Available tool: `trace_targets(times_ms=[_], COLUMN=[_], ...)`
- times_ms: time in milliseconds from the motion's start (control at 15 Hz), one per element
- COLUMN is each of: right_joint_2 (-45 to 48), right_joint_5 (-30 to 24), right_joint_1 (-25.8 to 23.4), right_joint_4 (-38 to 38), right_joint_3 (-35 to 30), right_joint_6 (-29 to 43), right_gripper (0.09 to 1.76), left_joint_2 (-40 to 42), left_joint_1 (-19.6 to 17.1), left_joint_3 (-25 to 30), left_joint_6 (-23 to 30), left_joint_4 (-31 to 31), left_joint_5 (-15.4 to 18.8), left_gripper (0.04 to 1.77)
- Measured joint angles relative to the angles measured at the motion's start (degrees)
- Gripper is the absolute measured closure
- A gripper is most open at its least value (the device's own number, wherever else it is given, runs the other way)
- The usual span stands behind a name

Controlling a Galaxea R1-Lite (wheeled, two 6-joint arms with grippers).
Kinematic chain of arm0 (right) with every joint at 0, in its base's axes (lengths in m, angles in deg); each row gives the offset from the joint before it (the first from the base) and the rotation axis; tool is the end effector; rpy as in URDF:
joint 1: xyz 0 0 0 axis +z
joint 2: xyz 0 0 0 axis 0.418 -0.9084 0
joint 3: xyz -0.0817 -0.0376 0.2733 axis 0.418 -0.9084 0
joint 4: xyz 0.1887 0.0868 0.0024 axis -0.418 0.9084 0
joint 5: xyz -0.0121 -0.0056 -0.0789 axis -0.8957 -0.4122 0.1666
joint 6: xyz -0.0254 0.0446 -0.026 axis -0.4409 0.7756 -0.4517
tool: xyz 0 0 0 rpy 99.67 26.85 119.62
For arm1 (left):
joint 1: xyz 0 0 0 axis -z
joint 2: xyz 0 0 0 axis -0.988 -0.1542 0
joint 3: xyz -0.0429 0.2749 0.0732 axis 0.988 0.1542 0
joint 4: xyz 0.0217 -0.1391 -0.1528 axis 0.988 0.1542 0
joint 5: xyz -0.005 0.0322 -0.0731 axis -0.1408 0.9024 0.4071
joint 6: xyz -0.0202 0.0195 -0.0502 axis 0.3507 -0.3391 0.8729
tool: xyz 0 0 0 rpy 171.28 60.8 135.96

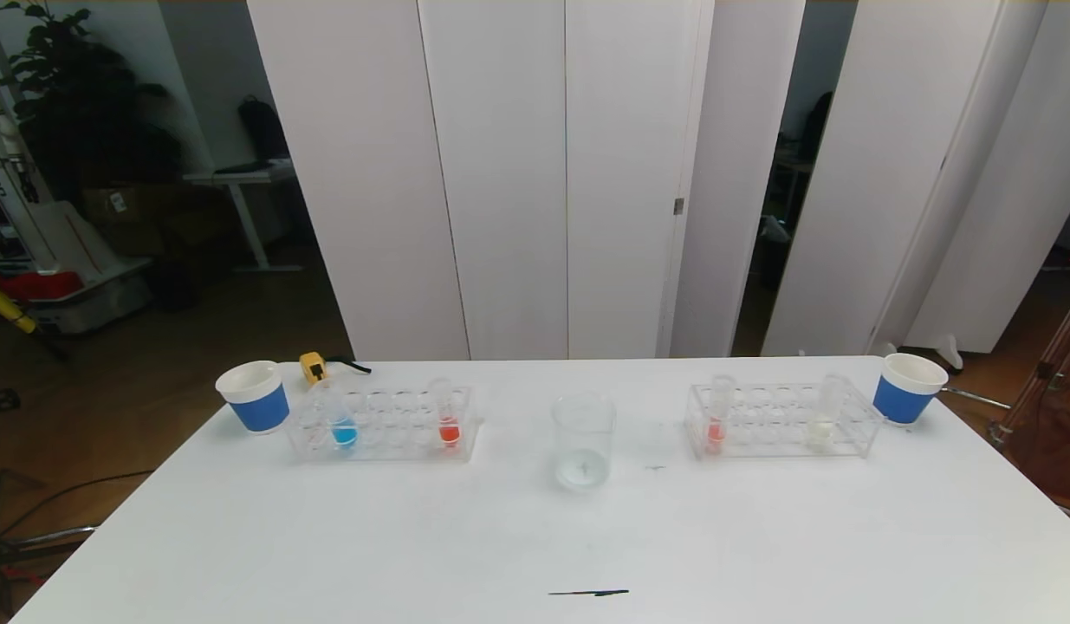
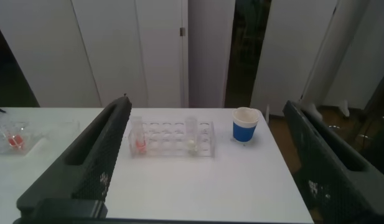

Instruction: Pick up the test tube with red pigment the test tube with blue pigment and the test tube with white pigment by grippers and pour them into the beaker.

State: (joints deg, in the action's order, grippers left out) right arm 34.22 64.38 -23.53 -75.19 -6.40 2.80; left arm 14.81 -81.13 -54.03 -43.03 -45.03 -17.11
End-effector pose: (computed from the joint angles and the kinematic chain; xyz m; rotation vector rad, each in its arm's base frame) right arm 0.0918 0.0002 0.2826 0.0312 -0.0598 -0.0072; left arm 0.0432 0.0000 0.0754 0.0155 0.0027 0.0000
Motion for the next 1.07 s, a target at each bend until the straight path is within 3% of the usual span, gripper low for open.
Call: trace_targets(times_ms=[267, 533, 733, 1067], right_joint_2=[-15.0, -27.8, -35.4, -48.5], right_joint_5=[0.1, 1.7, 6.7, 17.0], right_joint_1=[3.2, 8.1, 12.4, 21.3], right_joint_4=[-5.7, -14.2, -22.4, -44.0], right_joint_3=[6.1, 5.8, 2.8, -7.8], right_joint_6=[0.0, 0.1, 0.1, 0.2], right_gripper=[0.1, 0.1, 0.1, 0.1], left_joint_2=[0.0, 0.0, 0.0, 0.0], left_joint_1=[0.0, 0.0, 0.0, 0.0], left_joint_3=[0.0, 0.0, 0.0, 0.0], left_joint_6=[0.0, 0.0, 0.0, 0.0], left_joint_4=[0.0, 0.0, 0.0, 0.0], left_joint_5=[0.0, 0.0, 0.0, 0.0], left_gripper=[0.08, 0.08, 0.08, 0.08])
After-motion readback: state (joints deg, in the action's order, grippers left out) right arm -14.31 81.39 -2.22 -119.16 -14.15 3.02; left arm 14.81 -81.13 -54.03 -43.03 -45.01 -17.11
